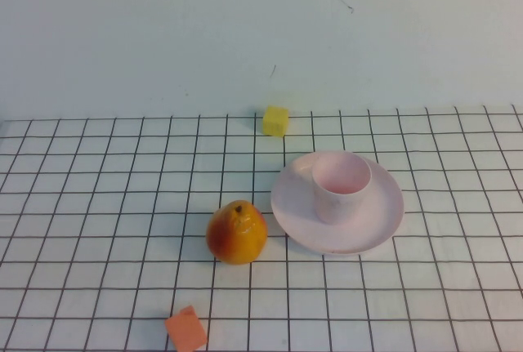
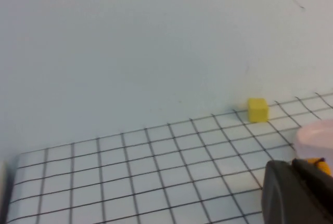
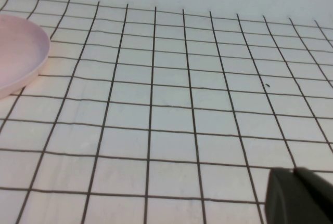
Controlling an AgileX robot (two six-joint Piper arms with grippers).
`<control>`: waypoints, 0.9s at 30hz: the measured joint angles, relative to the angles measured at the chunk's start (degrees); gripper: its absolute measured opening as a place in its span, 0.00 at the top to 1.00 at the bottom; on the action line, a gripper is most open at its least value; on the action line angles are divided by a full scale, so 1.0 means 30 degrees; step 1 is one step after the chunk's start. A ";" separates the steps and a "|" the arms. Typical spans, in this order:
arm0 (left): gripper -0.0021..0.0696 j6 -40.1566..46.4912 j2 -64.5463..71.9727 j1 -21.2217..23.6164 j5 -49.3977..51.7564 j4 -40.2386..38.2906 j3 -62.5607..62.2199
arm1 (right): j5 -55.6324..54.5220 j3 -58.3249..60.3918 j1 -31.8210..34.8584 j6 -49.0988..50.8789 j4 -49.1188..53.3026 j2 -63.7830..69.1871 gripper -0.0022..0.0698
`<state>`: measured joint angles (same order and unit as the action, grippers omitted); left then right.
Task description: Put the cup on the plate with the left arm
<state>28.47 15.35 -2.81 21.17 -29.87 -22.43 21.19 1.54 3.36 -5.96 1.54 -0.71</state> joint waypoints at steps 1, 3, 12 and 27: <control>0.97 0.0000 -0.0758 0.0512 -0.0331 -0.0042 0.0698 | 0.0000 0.0000 0.0000 0.0000 0.0000 0.0000 0.97; 0.97 -0.0014 -0.2206 0.1338 -0.1051 -0.0133 0.2206 | 0.0000 0.0000 0.0000 0.0000 0.0000 0.0000 0.97; 0.97 -0.0348 -0.5278 0.2937 -0.2113 -0.1161 0.7862 | 0.0000 0.0000 0.0000 0.0000 0.0000 0.0000 0.97; 0.97 -0.0348 -0.5278 0.2937 0.0117 -0.1537 0.7965 | 0.0000 0.0000 0.0000 0.0000 0.0000 0.0000 0.97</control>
<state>27.43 -0.48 6.00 21.52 -34.48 1.46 21.19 1.54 3.36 -5.96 1.54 -0.71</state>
